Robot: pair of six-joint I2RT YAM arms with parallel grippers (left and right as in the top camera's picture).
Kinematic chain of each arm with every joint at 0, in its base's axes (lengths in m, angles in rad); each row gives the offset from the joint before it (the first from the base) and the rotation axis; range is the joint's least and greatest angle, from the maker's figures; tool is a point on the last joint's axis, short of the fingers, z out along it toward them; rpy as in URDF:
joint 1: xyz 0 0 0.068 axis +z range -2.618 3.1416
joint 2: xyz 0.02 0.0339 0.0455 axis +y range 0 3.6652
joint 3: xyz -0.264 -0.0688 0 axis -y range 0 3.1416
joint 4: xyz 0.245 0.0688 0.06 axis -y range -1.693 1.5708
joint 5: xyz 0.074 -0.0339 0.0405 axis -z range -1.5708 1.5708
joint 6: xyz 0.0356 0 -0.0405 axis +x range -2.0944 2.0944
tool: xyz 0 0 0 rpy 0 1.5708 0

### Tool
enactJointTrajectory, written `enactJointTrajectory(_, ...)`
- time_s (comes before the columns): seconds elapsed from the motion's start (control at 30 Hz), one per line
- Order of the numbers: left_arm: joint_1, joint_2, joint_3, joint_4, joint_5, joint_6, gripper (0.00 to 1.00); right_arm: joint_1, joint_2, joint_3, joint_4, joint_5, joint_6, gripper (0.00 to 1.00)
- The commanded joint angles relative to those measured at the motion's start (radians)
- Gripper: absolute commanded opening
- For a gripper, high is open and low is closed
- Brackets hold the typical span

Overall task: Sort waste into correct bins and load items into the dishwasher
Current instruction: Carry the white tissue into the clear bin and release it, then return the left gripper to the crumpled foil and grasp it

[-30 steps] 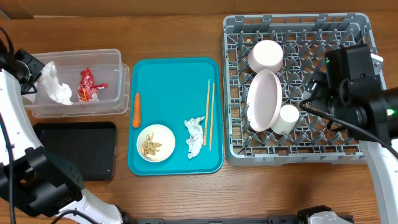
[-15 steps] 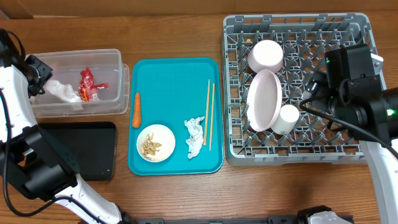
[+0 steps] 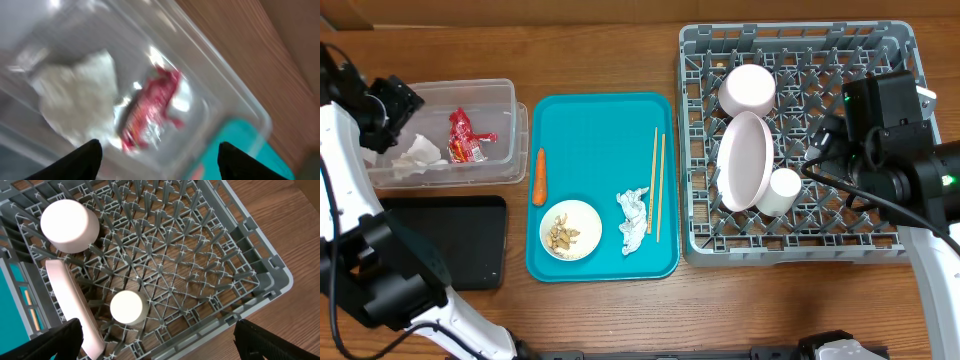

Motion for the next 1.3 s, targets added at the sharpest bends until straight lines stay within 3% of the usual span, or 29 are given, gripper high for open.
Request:
enactJointTrajectory(0.0,-0.079,-0.100,0.030,-0.075,0.105,0.067,0.76,-0.003,0.000,0.019,0.005,-0.001,-0.012,1.00)
enactJointTrajectory(0.2,-0.267,-0.116,0.024,-0.279,0.104,0.072,0.84,-0.003,0.000,0.019,0.005,-0.001,-0.012,1.00)
enactJointTrajectory(0.23,-0.307,-0.116,0.019,-0.294,0.104,0.079,0.88,-0.003,0.000,0.019,0.005,-0.001,-0.012,1.00)
enactJointTrajectory(0.27,-0.338,-0.116,0.018,-0.303,0.104,0.088,0.99,-0.003,0.000,0.019,0.005,-0.001,-0.012,1.00)
enactJointTrajectory(0.5,-0.544,-0.116,0.014,-0.288,0.102,0.187,1.00,-0.003,0.000,0.019,0.005,-0.001,-0.012,1.00)
enactJointTrajectory(0.57,-0.623,-0.116,0.013,-0.288,0.065,0.185,0.78,-0.003,0.000,0.019,0.005,-0.001,-0.012,1.00)
enactJointTrajectory(0.6,-0.647,-0.116,0.013,-0.289,0.043,0.182,0.72,-0.003,0.000,0.019,0.005,-0.001,-0.012,1.00)
enactJointTrajectory(0.77,-0.783,-0.116,0.008,-0.317,-0.096,0.120,0.57,-0.003,0.000,0.019,0.005,-0.001,-0.012,1.00)
enactJointTrajectory(0.97,-0.940,-0.116,-0.064,-0.301,-0.216,-0.007,0.48,-0.003,0.000,0.019,0.005,-0.001,-0.012,1.00)
enactJointTrajectory(1.27,-0.980,-0.116,-0.248,-0.177,-0.217,-0.208,0.42,-0.003,0.000,0.019,0.005,-0.001,-0.012,1.00)
